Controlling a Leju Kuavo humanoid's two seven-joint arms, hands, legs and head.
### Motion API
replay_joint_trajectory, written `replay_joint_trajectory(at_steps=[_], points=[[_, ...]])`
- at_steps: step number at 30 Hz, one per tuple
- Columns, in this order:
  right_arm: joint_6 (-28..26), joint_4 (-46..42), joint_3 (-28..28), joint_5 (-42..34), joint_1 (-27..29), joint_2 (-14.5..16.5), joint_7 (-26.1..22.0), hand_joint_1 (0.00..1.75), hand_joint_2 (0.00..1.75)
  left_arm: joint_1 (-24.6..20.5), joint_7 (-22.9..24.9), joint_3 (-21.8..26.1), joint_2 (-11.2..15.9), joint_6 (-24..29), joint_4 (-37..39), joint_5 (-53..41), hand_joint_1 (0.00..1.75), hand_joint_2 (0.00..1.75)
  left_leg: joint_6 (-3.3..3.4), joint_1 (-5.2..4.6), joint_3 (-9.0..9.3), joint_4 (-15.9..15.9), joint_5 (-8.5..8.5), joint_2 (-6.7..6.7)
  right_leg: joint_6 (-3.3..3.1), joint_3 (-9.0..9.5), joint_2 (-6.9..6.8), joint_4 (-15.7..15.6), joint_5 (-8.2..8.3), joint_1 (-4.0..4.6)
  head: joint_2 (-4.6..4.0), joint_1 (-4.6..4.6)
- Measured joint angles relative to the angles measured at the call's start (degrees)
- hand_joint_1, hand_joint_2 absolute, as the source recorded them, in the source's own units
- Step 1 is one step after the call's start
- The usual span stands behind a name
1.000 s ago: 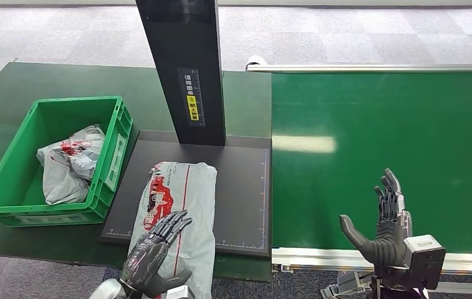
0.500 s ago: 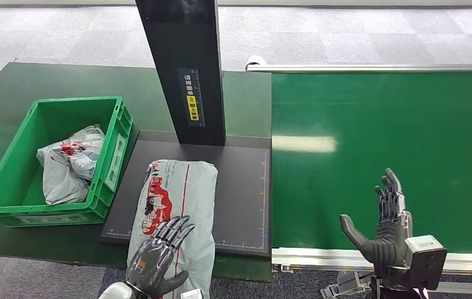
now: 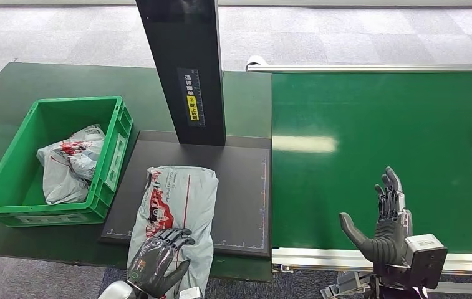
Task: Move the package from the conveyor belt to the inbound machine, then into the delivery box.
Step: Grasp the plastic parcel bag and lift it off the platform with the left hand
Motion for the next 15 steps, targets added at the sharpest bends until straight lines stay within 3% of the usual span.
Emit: replay_joint_trajectory(at_steps=[11,15], points=[[-0.05,-0.02,-0.01,-0.02,-0.05,0.0,0.1,0.0,1.75,0.02,-1.58,0.2,0.0,-0.04,-0.73,3.11,1.75,1.75,0.0,0.0,0.0,0.0,0.0,0.0,0.0,0.0,0.0,0.0,0.0,0.0,0.0,0.0],[-0.17,-0.01,-0.02,-0.1,0.03,0.0,0.1,0.0,1.75,0.53,-4.53,0.64,0.02,-1.11,-1.76,8.85,1.75,1.75,0.0,0.0,0.0,0.0,0.0,0.0,0.0,-0.01,0.0,0.0,0.0,0.0,0.0,0.01]])
